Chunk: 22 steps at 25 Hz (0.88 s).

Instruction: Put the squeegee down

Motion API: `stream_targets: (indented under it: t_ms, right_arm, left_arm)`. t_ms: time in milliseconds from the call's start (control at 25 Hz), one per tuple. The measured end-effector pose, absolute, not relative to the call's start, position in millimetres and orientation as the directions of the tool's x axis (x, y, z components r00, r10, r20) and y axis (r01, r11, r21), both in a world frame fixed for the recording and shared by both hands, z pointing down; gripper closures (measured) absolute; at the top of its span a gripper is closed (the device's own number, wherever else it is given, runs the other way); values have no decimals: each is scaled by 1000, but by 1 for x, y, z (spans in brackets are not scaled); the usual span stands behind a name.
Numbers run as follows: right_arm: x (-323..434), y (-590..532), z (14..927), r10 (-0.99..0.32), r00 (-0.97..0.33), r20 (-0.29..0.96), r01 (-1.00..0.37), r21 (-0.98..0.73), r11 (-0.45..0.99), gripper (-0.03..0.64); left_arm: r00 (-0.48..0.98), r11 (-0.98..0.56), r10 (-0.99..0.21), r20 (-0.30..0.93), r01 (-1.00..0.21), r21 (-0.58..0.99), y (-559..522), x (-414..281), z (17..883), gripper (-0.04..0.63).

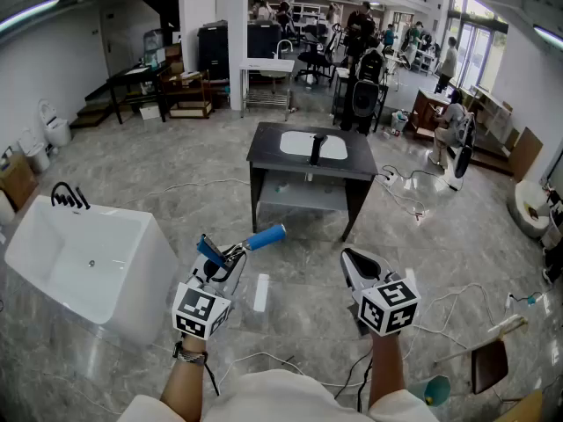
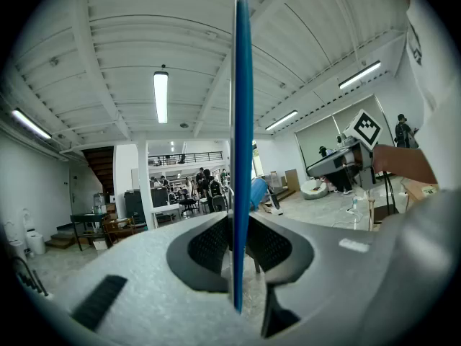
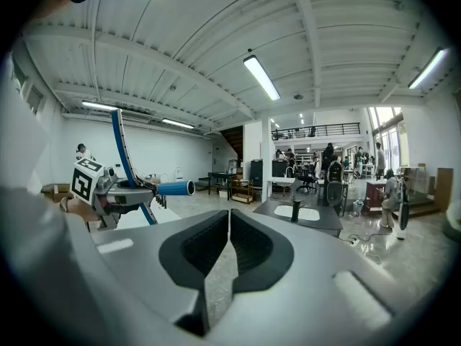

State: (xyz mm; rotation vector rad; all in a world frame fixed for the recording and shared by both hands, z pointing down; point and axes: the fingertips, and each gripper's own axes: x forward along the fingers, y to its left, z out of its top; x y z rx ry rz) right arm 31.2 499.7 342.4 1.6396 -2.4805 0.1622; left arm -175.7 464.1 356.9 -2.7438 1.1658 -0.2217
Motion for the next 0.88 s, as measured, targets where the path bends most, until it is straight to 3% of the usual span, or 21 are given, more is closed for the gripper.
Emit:
stream_targets:
  t_ms: [520,880]
  right_arm:
    - [63,490,340,-919,-347,188,-938,-64,341,604]
    - [84,496,343,-902,-386,194,-922,-40,386,604]
  left_arm:
    - [684,-684,-725,85,-701,-200,459,-154,353,520]
    - [668,-673,-737,99,-713,-197,462,-125,360,520]
